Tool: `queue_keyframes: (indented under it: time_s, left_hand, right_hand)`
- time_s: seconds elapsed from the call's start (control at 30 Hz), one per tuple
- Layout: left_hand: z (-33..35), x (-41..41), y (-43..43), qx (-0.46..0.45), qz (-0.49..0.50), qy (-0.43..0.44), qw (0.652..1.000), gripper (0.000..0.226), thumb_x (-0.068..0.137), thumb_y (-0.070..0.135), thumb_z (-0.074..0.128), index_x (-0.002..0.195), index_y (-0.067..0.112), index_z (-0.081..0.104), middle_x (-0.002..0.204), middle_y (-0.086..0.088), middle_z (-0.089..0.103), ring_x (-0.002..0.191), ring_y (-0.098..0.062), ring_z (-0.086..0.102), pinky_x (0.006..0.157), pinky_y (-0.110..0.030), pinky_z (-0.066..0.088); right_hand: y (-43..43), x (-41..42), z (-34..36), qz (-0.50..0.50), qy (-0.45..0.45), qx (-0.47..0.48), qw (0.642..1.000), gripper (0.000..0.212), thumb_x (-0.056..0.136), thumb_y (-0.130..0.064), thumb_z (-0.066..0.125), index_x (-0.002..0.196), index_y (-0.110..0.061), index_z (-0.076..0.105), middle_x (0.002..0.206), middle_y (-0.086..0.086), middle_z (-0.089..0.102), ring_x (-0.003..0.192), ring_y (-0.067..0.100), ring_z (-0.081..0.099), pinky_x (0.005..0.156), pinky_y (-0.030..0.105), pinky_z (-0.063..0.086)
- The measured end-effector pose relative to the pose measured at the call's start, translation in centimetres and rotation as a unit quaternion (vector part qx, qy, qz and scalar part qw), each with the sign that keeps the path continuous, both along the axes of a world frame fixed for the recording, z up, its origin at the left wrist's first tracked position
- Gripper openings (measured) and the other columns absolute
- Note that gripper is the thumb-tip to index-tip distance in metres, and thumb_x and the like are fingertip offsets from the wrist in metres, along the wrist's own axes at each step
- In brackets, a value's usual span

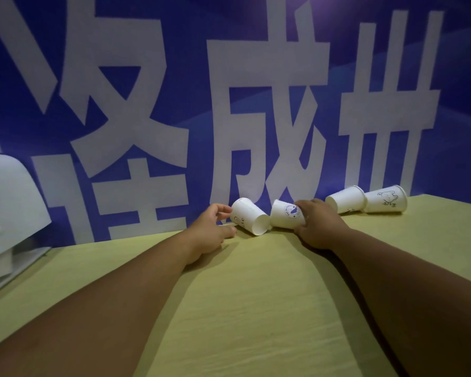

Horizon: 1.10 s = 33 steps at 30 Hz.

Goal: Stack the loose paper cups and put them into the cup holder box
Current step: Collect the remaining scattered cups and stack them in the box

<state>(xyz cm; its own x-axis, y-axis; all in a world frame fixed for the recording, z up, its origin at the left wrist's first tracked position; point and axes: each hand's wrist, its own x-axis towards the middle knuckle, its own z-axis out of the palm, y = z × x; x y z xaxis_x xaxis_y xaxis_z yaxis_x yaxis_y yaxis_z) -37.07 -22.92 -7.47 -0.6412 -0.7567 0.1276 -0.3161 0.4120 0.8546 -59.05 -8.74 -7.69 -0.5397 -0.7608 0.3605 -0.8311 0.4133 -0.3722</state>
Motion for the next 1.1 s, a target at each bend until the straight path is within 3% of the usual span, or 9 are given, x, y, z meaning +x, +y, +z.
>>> queue_keyframes:
  time_s: [0.33,0.4,0.47,0.5,0.57,0.73,0.87,0.97,1.1]
  left_hand:
    - [-0.6,0.2,-0.4,-0.037,0.029,0.012,0.999,0.093,0.083,0.032,0.083,0.155,0.036,0.025,0.156,0.006,0.04,0.134,-0.024,0.048,0.115,-0.05,0.038]
    - [-0.5,0.3,-0.6,-0.026,0.024,0.021,0.999,0.087,0.085,0.034,0.081,0.154,0.037,0.028,0.153,0.004,0.043,0.125,-0.023,0.055,0.106,-0.046,0.049]
    - [-0.2,0.0,-0.3,0.004,0.024,0.056,0.998,0.068,0.093,0.034,0.071,0.151,0.032,0.035,0.142,-0.002,0.049,0.104,-0.018,0.062,0.076,-0.027,0.059]
    - [0.0,-0.2,0.0,0.024,0.032,0.071,0.997,0.056,0.098,0.035,0.064,0.149,0.028,0.04,0.137,-0.005,0.051,0.092,-0.016,0.062,0.06,-0.019,0.056]
    - [-0.1,-0.6,0.0,0.038,0.063,0.09,0.993,0.04,0.104,0.04,0.052,0.141,0.025,0.048,0.13,-0.009,0.056,0.08,-0.016,0.061,0.048,-0.016,0.049]
    - [-0.4,-0.3,-0.8,-0.026,0.124,0.05,0.991,0.02,0.097,0.046,0.06,0.111,0.035,0.051,0.125,-0.005,0.053,0.099,-0.028,0.066,0.077,-0.04,0.062]
    - [-0.1,0.0,-0.9,0.006,0.122,0.055,0.991,0.041,0.096,0.033,0.066,0.127,0.03,0.039,0.122,-0.005,0.051,0.088,-0.028,0.069,0.053,-0.023,0.055]
    - [-0.1,0.2,-0.7,0.015,0.156,0.073,0.985,0.042,0.094,0.034,0.068,0.125,0.027,0.04,0.108,-0.008,0.058,0.068,-0.02,0.068,0.053,-0.024,0.055]
    - [-0.2,1.6,0.0,0.008,0.197,0.097,0.975,0.024,0.101,0.027,0.059,0.122,0.021,0.051,0.102,-0.01,0.066,0.067,-0.018,0.067,0.053,-0.024,0.052]
  right_hand:
    - [-1.3,3.2,0.7,0.111,0.007,0.034,0.993,0.068,0.083,-0.028,0.077,0.143,-0.034,0.046,0.135,-0.004,0.058,0.12,0.02,0.056,0.102,0.037,0.046]
    - [-1.4,3.4,0.7,0.12,0.011,0.036,0.992,0.067,0.084,-0.028,0.077,0.143,-0.034,0.045,0.135,-0.004,0.058,0.121,0.02,0.055,0.103,0.038,0.045]
    - [-1.4,3.4,0.7,0.125,0.015,0.038,0.991,0.067,0.084,-0.027,0.077,0.143,-0.034,0.045,0.136,-0.003,0.058,0.122,0.021,0.055,0.104,0.039,0.044]
    - [-1.4,3.4,0.7,0.127,0.017,0.04,0.991,0.067,0.084,-0.026,0.076,0.143,-0.033,0.045,0.136,-0.003,0.058,0.122,0.021,0.054,0.105,0.039,0.044]
    - [-1.3,3.5,0.7,0.131,0.023,0.039,0.99,0.067,0.085,-0.023,0.076,0.143,-0.033,0.045,0.136,-0.003,0.057,0.123,0.022,0.053,0.105,0.038,0.043]
    - [-1.7,3.8,0.6,0.152,0.03,0.036,0.987,0.066,0.084,-0.019,0.077,0.14,-0.033,0.046,0.136,-0.002,0.057,0.124,0.023,0.053,0.105,0.037,0.043]
    - [-2.1,4.2,0.6,0.164,0.032,0.039,0.985,0.066,0.084,-0.019,0.077,0.14,-0.032,0.046,0.135,-0.001,0.057,0.123,0.023,0.053,0.104,0.037,0.043]
    - [-2.0,4.5,0.5,0.162,0.027,0.035,0.986,0.065,0.084,-0.02,0.077,0.139,-0.033,0.046,0.133,-0.002,0.058,0.121,0.022,0.054,0.104,0.038,0.044]
    - [-1.0,5.0,0.4,0.154,0.013,0.027,0.988,0.061,0.085,-0.021,0.076,0.136,-0.033,0.046,0.13,-0.004,0.058,0.118,0.019,0.055,0.102,0.036,0.045]
